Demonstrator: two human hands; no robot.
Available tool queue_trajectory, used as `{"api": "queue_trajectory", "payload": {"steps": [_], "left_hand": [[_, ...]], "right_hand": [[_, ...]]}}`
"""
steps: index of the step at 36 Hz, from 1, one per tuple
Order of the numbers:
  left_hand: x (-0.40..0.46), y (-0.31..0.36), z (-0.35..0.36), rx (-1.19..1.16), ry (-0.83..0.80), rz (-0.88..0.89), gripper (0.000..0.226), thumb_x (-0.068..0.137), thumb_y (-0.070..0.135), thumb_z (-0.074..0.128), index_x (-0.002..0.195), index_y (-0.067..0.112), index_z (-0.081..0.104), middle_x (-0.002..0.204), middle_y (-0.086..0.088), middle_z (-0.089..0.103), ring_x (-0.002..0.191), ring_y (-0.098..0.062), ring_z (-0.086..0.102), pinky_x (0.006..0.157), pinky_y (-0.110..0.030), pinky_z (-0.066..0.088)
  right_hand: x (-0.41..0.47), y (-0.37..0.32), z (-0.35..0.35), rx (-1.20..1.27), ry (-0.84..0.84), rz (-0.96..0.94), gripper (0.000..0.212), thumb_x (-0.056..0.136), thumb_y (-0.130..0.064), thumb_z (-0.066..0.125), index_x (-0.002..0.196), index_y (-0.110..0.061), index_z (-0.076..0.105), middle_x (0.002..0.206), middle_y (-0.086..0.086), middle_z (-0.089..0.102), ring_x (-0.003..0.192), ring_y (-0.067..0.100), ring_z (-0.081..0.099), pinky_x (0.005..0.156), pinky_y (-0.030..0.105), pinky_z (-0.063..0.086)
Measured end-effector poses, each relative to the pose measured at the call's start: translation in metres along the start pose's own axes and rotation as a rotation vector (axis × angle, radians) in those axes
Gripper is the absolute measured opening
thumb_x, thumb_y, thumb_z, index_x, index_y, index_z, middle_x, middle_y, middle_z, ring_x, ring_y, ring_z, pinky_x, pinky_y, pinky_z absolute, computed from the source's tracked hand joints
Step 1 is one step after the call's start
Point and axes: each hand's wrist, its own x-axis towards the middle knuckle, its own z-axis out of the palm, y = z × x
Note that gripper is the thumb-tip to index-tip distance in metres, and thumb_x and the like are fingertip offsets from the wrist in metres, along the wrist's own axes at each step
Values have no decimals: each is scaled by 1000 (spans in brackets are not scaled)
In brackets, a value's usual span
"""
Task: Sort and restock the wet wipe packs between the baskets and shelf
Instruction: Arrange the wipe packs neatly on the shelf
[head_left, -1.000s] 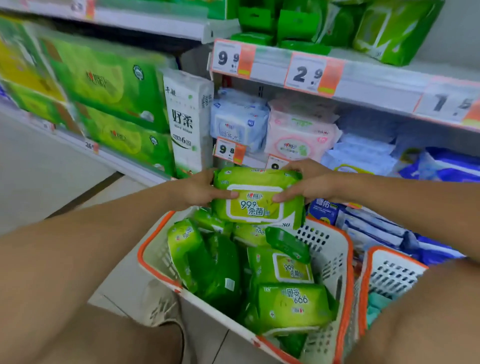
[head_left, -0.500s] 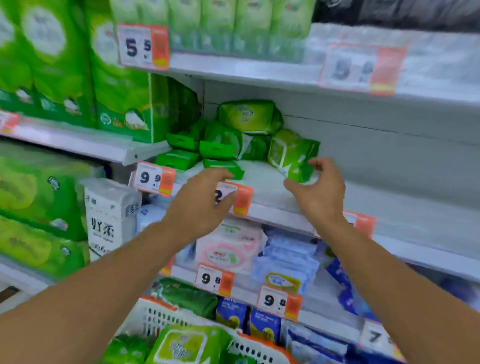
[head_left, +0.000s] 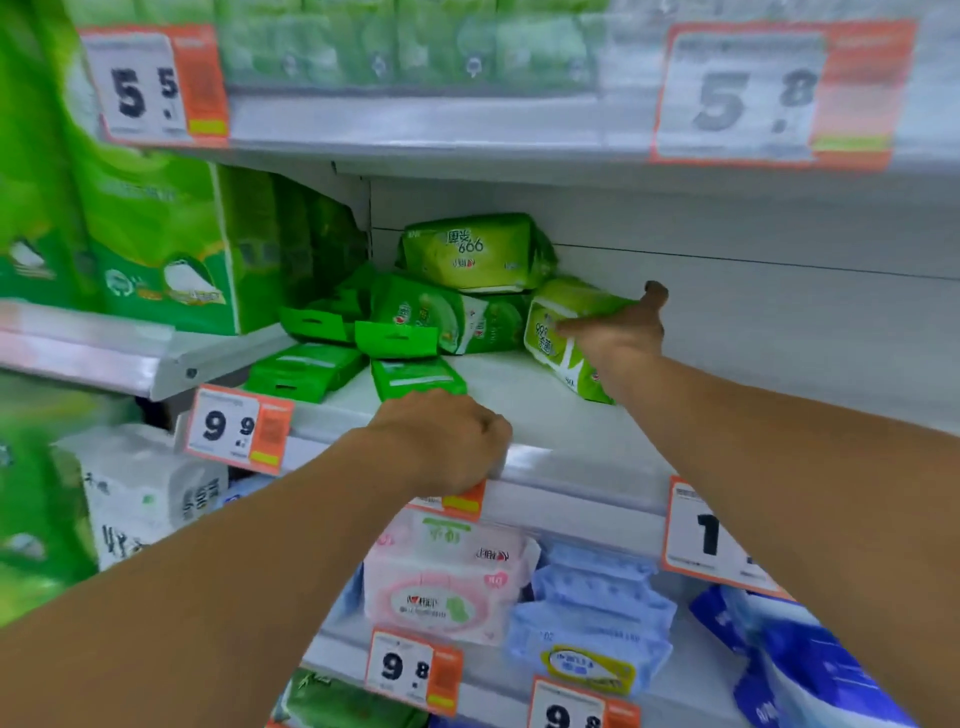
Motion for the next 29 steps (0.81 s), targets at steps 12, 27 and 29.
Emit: {"api": "queue_trajectory", "payload": {"steps": [12,27,29], "left_hand": [[-21,13,-24,-239,-173,-51,51,106,47,20,139,23,51,145,-8,48,134,-29,43,106,-34,34],[-194,-30,-34,-1581,208,-229,65,64,45,81,122,21,63,106,-7,75,93,-27,74,81,-42,58],[-216,-40,-23,-1566,239,-303,68,62,48,79,123,22,63,104,-5,76,91,-26,74,81,-42,58]], "right_hand": [[-52,-10,-87,552,-241,233,97,36,-10,97,126,-9,58,103,15,74,76,32,76,61,56,59],[-257,-26,-124,544,-893,33,58,61,-1,77,118,-5,66,103,19,75,86,32,75,67,41,61],[-276,-15,-106,526,-914,101,53,62,-6,78,114,-3,69,101,19,75,85,31,75,67,41,62]]}}
